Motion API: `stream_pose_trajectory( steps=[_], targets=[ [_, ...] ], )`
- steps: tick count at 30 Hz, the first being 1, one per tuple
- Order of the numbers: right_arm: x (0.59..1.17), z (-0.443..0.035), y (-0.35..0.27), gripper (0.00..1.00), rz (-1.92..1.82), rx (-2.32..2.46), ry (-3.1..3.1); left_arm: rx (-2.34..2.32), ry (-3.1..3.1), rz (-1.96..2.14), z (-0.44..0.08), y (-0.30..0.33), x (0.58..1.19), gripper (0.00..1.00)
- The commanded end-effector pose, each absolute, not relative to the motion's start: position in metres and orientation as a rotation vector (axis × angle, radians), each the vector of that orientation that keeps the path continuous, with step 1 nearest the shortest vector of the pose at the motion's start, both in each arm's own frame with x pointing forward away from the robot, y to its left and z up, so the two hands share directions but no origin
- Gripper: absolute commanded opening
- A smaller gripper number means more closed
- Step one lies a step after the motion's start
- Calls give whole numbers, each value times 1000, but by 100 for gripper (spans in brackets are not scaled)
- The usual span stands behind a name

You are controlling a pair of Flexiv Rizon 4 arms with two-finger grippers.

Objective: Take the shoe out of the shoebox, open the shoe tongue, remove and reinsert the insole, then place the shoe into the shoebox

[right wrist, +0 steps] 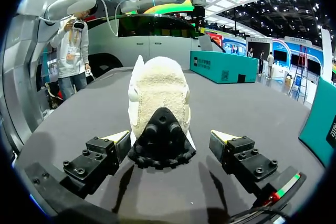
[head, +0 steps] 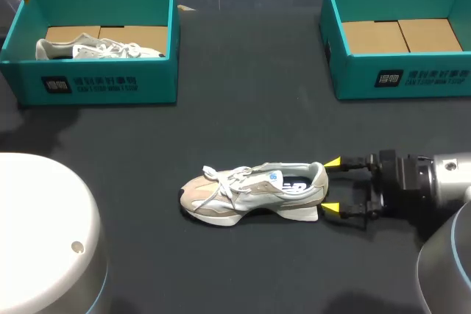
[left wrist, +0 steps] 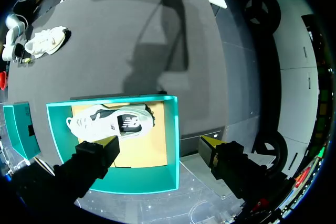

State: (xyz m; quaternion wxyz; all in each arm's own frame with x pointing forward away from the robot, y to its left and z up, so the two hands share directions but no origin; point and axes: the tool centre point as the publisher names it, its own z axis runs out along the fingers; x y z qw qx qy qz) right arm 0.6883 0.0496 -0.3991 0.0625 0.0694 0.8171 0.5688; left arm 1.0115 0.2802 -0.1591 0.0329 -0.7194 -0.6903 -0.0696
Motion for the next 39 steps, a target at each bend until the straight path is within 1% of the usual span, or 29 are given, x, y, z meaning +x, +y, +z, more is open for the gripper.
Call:
stream_pose_trajectory(
  steps=[1,39],
  targets=[
    [691,-401,53,100,1727,200,2472,-2215,-2122,-215,-159,281,1011,100],
    [685,-400,82,100,1797,98,2469,-2215,-2122,-215,-159,281,1011,100]
  ],
)
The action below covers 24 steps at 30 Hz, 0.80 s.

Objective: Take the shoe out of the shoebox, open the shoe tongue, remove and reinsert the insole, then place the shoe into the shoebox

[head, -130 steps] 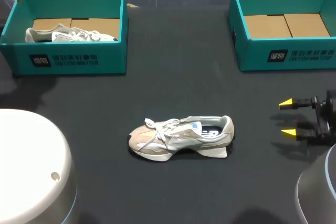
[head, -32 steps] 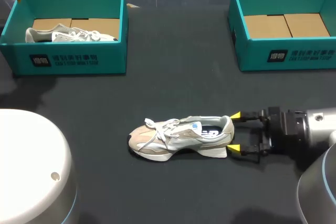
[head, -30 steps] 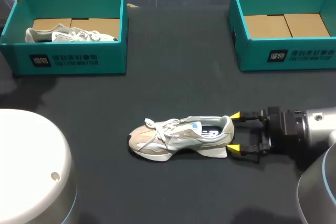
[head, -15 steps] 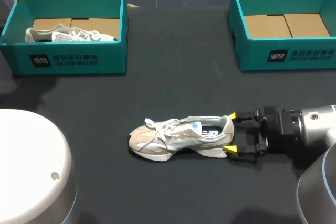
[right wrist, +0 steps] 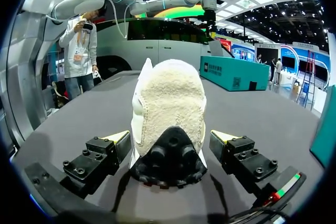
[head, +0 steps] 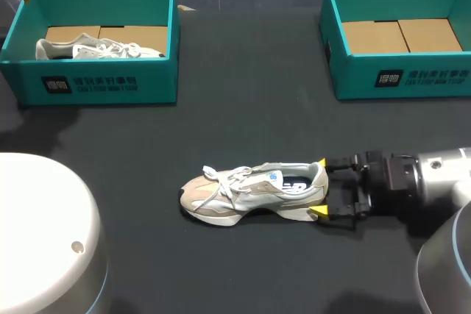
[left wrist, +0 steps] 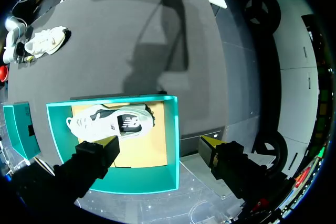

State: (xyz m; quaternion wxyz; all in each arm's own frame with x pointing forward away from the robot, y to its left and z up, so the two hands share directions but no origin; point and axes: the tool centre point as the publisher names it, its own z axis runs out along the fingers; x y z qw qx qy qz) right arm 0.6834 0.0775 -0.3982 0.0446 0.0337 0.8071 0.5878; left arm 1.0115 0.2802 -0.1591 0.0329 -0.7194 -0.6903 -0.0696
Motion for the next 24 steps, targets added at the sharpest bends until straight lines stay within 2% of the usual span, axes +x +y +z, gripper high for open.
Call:
stream_pose_trajectory(
  steps=[1,24],
  targets=[
    [685,-400,82,100,1798,96,2469,-2215,-2122,-215,-159,281,1011,100],
    [683,-406,97,100,1825,75,2483,-2215,-2122,-215,-159,281,1011,100]
  ],
)
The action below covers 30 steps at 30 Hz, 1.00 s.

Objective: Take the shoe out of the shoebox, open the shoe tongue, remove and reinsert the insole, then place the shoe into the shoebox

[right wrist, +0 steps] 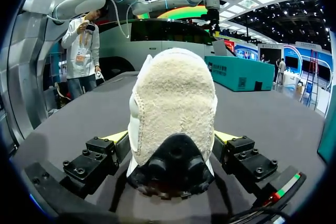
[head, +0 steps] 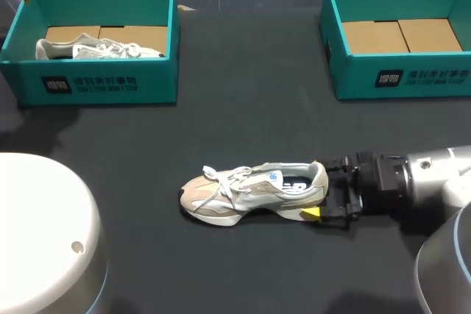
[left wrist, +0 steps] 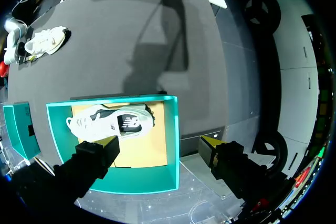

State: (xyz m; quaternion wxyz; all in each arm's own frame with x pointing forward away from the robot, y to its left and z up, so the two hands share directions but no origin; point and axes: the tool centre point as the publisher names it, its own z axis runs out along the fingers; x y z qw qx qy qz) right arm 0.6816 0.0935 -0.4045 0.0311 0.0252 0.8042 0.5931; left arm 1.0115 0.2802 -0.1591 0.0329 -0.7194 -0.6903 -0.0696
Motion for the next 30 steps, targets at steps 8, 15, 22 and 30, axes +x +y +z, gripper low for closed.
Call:
stream_pose_trajectory(
  steps=[8,15,22,30],
  targets=[
    [684,-407,102,100,1832,63,2487,-2215,-2122,-215,-159,281,1011,100],
    [686,-408,104,86,1835,56,2491,-2215,-2122,-215,-159,281,1011,100],
    [687,-407,106,0,1835,39,2495,-2215,-2122,-215,-159,281,1011,100],
    [687,-406,103,0,1836,23,2500,-2215,-2122,-215,-159,281,1011,100]
  ],
)
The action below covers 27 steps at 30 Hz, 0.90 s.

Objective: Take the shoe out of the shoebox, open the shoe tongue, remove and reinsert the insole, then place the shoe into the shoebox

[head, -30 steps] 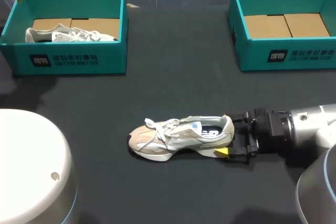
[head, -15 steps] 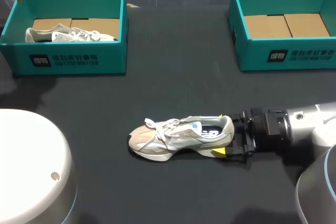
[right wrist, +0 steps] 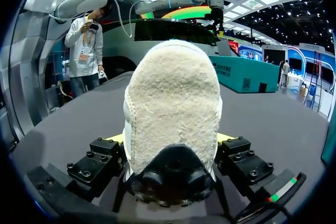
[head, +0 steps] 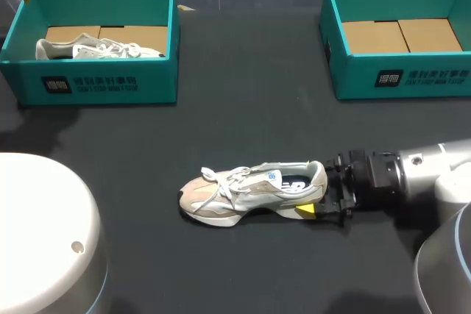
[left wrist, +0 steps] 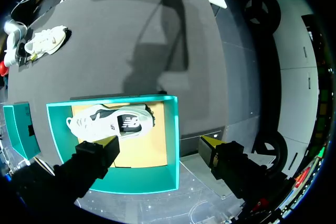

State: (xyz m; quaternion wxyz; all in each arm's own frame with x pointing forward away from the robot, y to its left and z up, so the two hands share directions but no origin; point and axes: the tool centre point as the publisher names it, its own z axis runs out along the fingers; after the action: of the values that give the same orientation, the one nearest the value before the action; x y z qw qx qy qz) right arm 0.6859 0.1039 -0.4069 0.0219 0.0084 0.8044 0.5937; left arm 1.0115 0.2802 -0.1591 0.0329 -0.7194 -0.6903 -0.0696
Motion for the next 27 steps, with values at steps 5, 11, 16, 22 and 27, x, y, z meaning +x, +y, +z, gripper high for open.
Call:
stream_pose_trajectory(
  steps=[5,11,16,22,27],
  targets=[
    [686,-406,101,0,1834,26,2501,-2215,-2122,-215,-159,281,1011,100],
    [685,-407,101,0,1840,29,2500,-2215,-2122,-215,-159,281,1011,100],
    [685,-407,101,0,1840,29,2500,-2215,-2122,-215,-159,281,1011,100],
    [685,-407,101,0,1840,29,2500,-2215,-2122,-215,-159,281,1011,100],
    [685,-407,101,0,1840,29,2500,-2210,-2159,-219,-155,276,1005,100]
  ],
)
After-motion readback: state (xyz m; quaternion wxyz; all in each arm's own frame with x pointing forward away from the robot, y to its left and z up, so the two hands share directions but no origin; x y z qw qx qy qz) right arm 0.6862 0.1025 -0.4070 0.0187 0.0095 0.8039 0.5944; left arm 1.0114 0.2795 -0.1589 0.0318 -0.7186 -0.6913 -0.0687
